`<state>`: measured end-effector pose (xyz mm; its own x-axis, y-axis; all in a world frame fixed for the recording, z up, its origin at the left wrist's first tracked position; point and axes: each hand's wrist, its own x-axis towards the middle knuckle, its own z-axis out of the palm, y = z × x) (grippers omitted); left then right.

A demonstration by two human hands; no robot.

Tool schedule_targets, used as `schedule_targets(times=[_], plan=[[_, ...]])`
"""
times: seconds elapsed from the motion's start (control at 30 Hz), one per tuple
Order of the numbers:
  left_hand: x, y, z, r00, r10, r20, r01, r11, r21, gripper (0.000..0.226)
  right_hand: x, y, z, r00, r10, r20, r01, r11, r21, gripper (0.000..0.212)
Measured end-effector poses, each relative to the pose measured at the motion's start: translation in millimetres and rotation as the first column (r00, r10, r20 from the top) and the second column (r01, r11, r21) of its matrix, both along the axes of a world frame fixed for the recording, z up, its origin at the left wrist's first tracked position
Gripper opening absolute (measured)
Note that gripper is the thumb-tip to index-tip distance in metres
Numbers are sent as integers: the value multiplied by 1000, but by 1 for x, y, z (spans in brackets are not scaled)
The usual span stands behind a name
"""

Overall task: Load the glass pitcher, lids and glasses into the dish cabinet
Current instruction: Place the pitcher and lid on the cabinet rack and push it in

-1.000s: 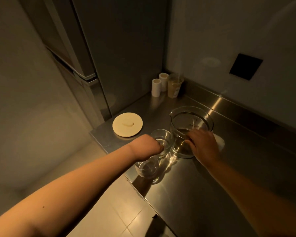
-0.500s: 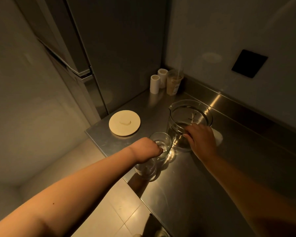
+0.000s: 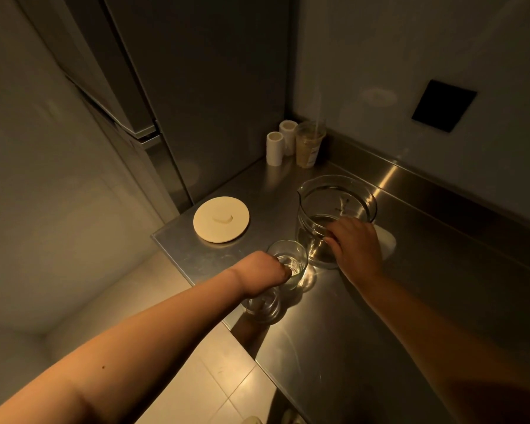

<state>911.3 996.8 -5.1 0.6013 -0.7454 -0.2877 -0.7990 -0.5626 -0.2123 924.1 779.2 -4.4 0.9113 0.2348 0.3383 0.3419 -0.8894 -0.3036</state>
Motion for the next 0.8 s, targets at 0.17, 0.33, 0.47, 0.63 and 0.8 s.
schedule_targets(times=[0.17,0.33,0.47,0.63,0.8], plan=[[0,-5,-2,1000,13,-3,-13,1000,-1,24,1,-1,-1,1000,3,4,-3,1000,15,12],[0,-11,-2,1000,13,-16,-12,1000,7,27,1,0,-1,999,16,38,-17,999,40,14],[0,-16,-1,999,29,-18,-28,1000,6,30,2,0,-2,999,12,33,-14,999,38,14],[-3,-19,-1,998,67,-14,-67,998,5,31,1,0,-1,999,19,27,-20,999,43,13],[-5,-24,-3,994,107,-19,-107,994,3,32,-1,0,-1,999,25,29,-26,998,54,12]])
